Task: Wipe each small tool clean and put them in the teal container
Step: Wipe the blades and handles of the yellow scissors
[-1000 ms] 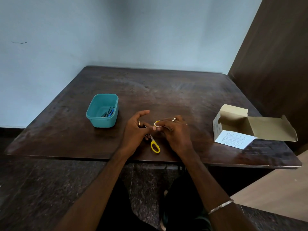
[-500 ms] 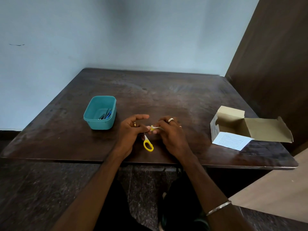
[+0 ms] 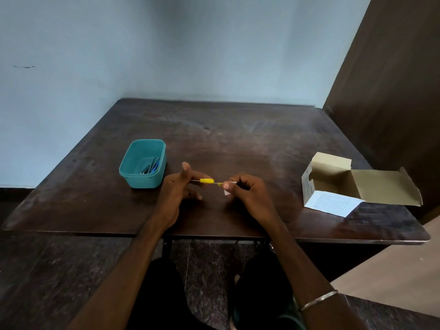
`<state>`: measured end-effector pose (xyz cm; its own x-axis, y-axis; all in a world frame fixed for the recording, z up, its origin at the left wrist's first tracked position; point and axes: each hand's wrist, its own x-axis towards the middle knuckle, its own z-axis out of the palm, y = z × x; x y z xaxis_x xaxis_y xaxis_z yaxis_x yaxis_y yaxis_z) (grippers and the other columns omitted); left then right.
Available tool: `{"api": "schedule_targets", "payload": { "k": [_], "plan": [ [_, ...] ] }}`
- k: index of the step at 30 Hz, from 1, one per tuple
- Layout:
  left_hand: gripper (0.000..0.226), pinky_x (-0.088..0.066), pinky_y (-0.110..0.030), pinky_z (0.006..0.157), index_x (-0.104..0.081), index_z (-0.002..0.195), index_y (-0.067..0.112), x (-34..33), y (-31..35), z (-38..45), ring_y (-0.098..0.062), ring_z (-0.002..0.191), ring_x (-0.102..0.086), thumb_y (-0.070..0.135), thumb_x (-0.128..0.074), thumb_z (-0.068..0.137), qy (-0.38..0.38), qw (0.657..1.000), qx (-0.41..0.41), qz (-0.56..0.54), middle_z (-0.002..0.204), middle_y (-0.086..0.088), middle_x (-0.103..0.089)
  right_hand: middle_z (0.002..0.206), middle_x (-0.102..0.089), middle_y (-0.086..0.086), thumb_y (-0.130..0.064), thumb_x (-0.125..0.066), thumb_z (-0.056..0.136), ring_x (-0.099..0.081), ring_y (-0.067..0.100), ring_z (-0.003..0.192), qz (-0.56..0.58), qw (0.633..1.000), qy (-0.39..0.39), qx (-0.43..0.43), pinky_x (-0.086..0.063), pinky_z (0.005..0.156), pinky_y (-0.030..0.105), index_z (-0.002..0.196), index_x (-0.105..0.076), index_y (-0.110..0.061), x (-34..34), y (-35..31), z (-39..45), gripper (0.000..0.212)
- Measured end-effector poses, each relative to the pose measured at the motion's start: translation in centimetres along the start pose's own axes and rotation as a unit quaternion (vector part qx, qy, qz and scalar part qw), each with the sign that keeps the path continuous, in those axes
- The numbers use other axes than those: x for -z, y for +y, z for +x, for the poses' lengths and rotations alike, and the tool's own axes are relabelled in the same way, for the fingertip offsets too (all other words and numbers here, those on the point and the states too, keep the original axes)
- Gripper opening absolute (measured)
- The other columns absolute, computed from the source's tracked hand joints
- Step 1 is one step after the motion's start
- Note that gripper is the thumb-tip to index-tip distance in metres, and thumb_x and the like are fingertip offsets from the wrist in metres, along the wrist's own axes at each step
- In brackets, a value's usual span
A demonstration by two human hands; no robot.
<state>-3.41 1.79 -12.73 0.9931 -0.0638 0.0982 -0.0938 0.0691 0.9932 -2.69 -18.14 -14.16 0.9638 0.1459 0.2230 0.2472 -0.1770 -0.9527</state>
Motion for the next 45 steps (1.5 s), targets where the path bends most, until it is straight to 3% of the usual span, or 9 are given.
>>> {"api": "schedule_targets", "payload": {
  "k": [2,5,9,13,19,23,28,35,45],
  "plan": [
    [0.055,-0.058,-0.035,0.067,-0.075,0.094,0.017,0.4,0.2,-0.3,-0.023,0.075,-0.069,0.067,-0.067,0.072,-0.011,1.0,0.004,0.007,0.1,-0.005,-0.076,0.062,-0.066,-0.001,-0.013,-0.074,0.086,-0.058,0.007,0.057,0.057,0.998,0.006,-0.025,-0.043,0.059,0.02,0.074,-0.068,-0.003,0.1,-0.2,0.0,0.018],
    [0.026,-0.055,-0.031,0.079,-0.077,0.094,0.027,0.2,0.7,-0.5,-0.012,0.085,-0.07,0.032,-0.083,0.07,-0.043,0.993,-0.036,0.106,0.1,0.003,-0.076,0.058,-0.064,0.005,-0.022,-0.077,0.083,-0.055,0.014,0.054,0.097,0.994,0.021,-0.044,-0.042,0.055,0.022,0.065,-0.066,-0.013,0.4,-0.3,-0.1,0.023],
    [0.014,-0.053,-0.031,0.076,-0.078,0.086,0.028,-0.9,1.4,-0.5,-0.01,0.083,-0.065,0.031,-0.082,0.073,0.022,0.961,-0.099,0.256,0.083,0.007,-0.072,0.056,-0.06,0.006,-0.023,-0.077,0.082,-0.053,0.019,0.054,0.111,0.992,0.025,-0.048,-0.041,0.053,0.021,0.061,-0.064,-0.015,0.5,-0.6,-0.1,0.026],
    [0.011,-0.053,-0.031,0.072,-0.078,0.084,0.027,-1.4,2.0,-0.2,-0.006,0.079,-0.065,0.03,-0.082,0.075,0.019,0.95,-0.108,0.291,0.075,0.012,-0.071,0.056,-0.057,0.01,-0.033,-0.075,0.083,-0.046,0.016,0.051,0.139,0.989,0.031,-0.043,-0.036,0.053,0.024,0.067,-0.063,-0.004,0.9,-0.9,-0.2,0.035],
    [0.007,-0.056,-0.038,0.071,-0.077,0.076,0.013,-2.7,2.6,0.0,-0.019,0.066,-0.07,0.019,-0.079,0.079,0.03,0.985,-0.032,0.167,0.071,-0.004,-0.074,0.059,-0.058,0.005,-0.06,-0.077,0.073,-0.05,0.015,0.056,0.242,0.969,0.027,-0.049,-0.042,0.065,0.033,0.088,-0.074,-0.004,1.2,-1.4,0.2,0.058],
    [0.008,-0.057,-0.033,0.062,-0.075,0.079,0.002,-3.8,3.6,0.1,-0.023,0.061,-0.066,0.01,-0.075,0.082,0.053,0.998,0.02,0.024,0.073,-0.018,-0.073,0.064,-0.062,-0.003,-0.052,-0.079,0.074,-0.049,0.008,0.057,0.326,0.945,0.002,-0.025,-0.047,0.07,0.034,0.088,-0.074,-0.012,0.9,-2.5,0.6,0.042],
    [0.011,-0.057,-0.027,0.054,-0.072,0.079,-0.002,-4.9,4.8,0.1,-0.018,0.052,-0.065,0.008,-0.072,0.084,0.057,0.991,0.07,-0.099,0.067,-0.014,-0.07,0.068,-0.063,-0.004,-0.044,-0.076,0.079,-0.05,0.006,0.057,0.363,0.931,0.026,0.022,-0.047,0.064,0.026,0.086,-0.071,-0.017,0.0,-3.8,1.0,0.029],
    [0.012,-0.058,-0.025,0.052,-0.067,0.077,0.002,-6.0,5.4,-0.2,-0.013,0.05,-0.067,0.009,-0.068,0.086,0.063,0.968,0.138,-0.202,0.066,-0.01,-0.071,0.061,-0.062,0.0,-0.019,-0.06,0.086,-0.055,0.011,0.055,0.326,0.937,0.112,0.057,-0.048,0.059,0.023,0.069,-0.073,-0.025,-1.5,-5.3,1.2,0.023],
    [0.012,-0.058,-0.023,0.055,-0.068,0.08,0.002,-5.6,5.7,-0.2,-0.014,0.056,-0.068,0.012,-0.069,0.087,0.124,0.954,0.115,-0.248,0.069,-0.009,-0.072,0.07,-0.067,0.005,-0.014,-0.072,0.08,-0.057,0.013,0.053,0.298,0.93,0.215,-0.007,-0.049,0.054,0.025,0.084,-0.071,-0.01,-0.8,-4.8,1.7,0.006]
  ]
}}
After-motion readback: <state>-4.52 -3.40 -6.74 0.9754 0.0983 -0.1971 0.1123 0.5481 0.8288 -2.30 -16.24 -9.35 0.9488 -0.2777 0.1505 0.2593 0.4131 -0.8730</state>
